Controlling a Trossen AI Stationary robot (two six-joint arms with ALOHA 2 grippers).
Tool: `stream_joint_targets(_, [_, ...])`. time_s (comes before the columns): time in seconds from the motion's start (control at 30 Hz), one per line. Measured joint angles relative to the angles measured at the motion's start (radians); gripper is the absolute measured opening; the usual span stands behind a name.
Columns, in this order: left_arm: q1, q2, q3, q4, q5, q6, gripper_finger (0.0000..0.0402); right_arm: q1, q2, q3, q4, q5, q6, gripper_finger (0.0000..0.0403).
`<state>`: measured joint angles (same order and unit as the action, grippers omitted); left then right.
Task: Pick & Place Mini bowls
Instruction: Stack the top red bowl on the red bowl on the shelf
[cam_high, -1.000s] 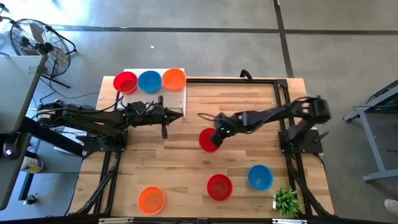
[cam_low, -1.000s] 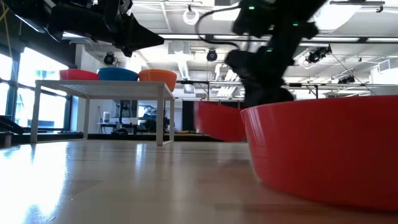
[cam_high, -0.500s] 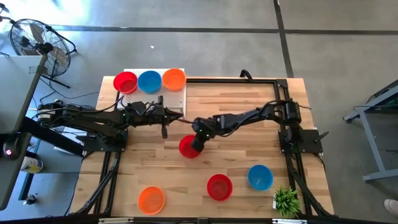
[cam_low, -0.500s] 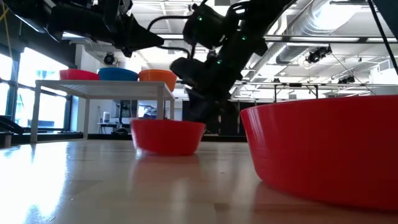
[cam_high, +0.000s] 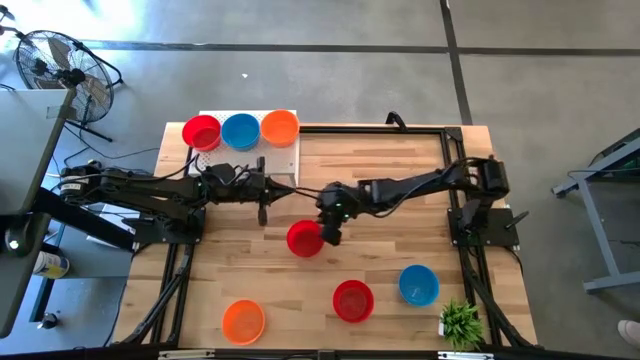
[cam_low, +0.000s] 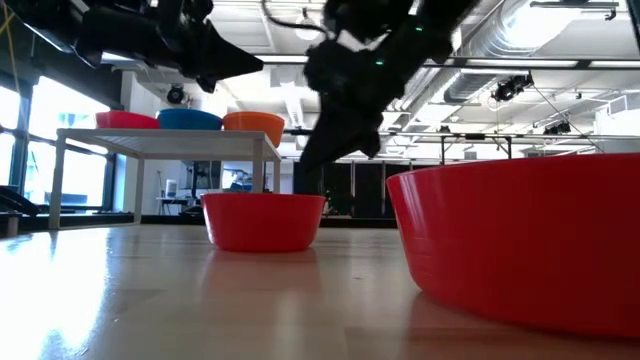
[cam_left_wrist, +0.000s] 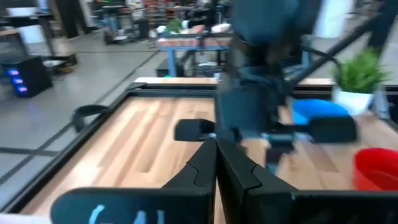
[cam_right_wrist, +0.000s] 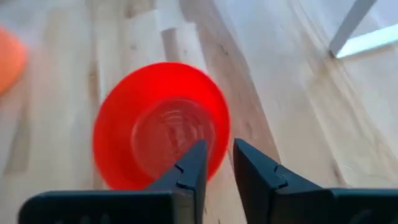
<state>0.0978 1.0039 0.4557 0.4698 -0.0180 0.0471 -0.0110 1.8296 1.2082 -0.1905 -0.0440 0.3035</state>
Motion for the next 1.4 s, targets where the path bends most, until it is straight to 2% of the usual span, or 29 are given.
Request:
stream_joint_targets(0.23, [0.0,0.0,0.0,-0.006,0.025,-0.023,0.0002,-0.009,-0.184,-0.34,0.38,-0.016,-0.128,0.0007])
stream_joint_targets(0.57, [0.0,0.0,0.007,-0.063,0.051,-0.093,0.0002,-0.009,-0.46,-0.756,0.85,0.167,-0.258,0.0008])
stream_joint_targets(0.73, [-0.007,0.0,0.086,-0.283,0.053,-0.14,0.0002,-0.017,-0.564,-0.889,0.877,0.3,-0.27,0.0001])
stream_joint_targets(0.83, [-0.035,0.007,0.134,-0.384,0.005,-0.148,0.0002,-0.037,-0.61,-0.959,0.911,0.278,-0.271,0.0001])
stream_joint_targets(1.03, [-0.122,0.056,0.19,-0.512,-0.127,-0.123,0.0002,-0.063,-0.662,-1.102,1.113,0.16,-0.301,0.0])
stream_joint_targets(1.17, [-0.163,0.107,0.244,-0.651,-0.189,-0.18,0.0002,-0.063,-0.702,-1.191,1.182,0.167,-0.281,0.0])
stream_joint_targets(1.4, [-0.228,0.235,0.402,-0.82,-0.199,-0.279,0.0003,-0.063,-0.756,-1.199,1.15,0.219,-0.29,0.0])
